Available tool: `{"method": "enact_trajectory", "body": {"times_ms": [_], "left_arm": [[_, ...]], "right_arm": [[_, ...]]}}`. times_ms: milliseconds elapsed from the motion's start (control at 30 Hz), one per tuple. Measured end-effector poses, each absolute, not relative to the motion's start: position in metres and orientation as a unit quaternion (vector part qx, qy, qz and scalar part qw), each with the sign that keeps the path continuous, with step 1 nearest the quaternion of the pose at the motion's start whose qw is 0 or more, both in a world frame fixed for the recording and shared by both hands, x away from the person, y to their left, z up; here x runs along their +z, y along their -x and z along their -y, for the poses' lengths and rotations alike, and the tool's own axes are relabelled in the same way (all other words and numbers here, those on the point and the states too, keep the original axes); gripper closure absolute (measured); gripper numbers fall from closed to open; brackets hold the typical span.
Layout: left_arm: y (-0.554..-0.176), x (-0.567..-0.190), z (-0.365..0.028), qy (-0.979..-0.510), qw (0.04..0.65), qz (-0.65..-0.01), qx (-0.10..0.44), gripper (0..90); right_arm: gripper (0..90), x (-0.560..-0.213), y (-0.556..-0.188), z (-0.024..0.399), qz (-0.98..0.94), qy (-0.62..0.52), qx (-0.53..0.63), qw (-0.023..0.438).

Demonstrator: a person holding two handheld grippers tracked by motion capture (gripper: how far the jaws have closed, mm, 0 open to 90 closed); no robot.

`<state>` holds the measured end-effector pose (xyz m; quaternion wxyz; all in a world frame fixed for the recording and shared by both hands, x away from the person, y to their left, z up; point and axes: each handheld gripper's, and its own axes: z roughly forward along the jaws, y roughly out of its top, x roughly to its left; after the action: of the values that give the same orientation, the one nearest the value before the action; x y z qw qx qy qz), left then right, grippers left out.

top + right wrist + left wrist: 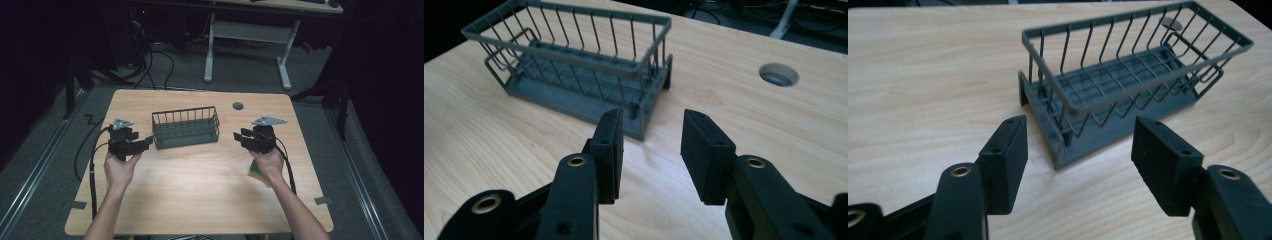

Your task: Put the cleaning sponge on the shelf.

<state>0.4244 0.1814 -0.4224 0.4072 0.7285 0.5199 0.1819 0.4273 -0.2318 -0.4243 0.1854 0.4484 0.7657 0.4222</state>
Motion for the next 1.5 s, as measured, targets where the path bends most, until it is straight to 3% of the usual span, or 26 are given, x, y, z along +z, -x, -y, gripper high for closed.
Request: {"method": "enact_trajectory", "body": {"times_ms": [600, 933, 1500], "left_arm": [[-0.470, -0.425, -0.172, -0.720, 0.389, -0.543, 0.189, 45.6], [-0.483, -0.436, -0.165, -0.723, 0.386, -0.546, 0.175, 48.6], [-0.489, -0.444, -0.161, -0.731, 0.379, -0.545, 0.160, 66.4]], "right_arm": [[56.6, -0.415, -0.488, 0.183, -0.765, -0.472, 0.399, 0.179], [61.4, -0.432, -0.508, 0.175, -0.761, -0.498, 0.382, 0.165], [74.1, -0.442, -0.518, 0.165, -0.776, -0.497, 0.358, 0.150]]}}
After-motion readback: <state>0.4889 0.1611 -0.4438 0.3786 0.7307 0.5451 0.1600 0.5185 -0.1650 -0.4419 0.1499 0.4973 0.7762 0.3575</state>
